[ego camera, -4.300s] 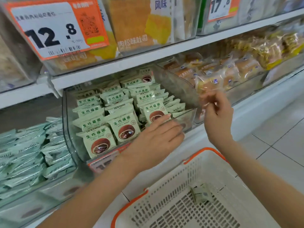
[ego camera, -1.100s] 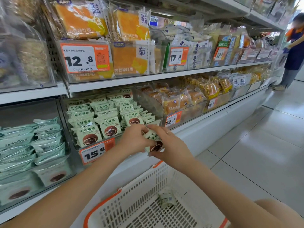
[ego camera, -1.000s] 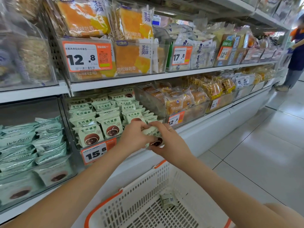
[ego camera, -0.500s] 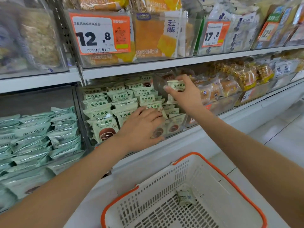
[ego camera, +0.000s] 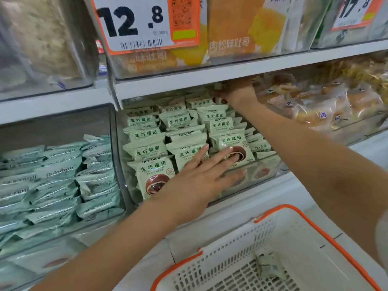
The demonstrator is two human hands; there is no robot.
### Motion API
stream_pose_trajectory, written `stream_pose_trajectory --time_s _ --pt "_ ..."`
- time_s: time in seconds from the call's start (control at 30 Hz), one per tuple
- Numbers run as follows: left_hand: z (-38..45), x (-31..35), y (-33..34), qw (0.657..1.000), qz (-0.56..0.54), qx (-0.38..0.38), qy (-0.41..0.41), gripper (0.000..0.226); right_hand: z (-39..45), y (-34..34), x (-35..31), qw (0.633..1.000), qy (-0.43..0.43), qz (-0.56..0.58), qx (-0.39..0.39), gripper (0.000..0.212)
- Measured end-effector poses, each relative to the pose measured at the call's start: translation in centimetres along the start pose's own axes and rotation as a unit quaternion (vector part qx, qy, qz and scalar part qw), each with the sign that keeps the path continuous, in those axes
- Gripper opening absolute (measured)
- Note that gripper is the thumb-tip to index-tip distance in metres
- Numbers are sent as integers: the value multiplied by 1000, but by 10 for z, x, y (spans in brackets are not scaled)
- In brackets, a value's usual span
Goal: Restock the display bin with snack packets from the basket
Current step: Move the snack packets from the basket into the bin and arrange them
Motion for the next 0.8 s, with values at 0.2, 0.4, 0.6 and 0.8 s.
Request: stream_pose_trajectory --time_s 0.2,0.4,0.6,0.8 --pt "0 2 -3 1000 13 25 4 86 7 23 -1 997 -64 -50 -19 46" --pt "-3 3 -3 999 22 23 -2 85 -3 14 3 988 -95 99 -68 35" --pt "-2 3 -3 999 24 26 1 88 -20 -4 2 988 -143 -31 48 37" --pt "-2 4 -2 999 31 15 4 88 -30 5 6 994 -106 -8 34 30"
Point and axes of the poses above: each hand's wrist, its own z-axis towards the middle knuckle, its own y-axis out of the palm, x = y × z, the point moved 6 cm from there along z, towards the middle knuckle, and after that the axes turned 6 degrees about -z, right-handed, at the moved point
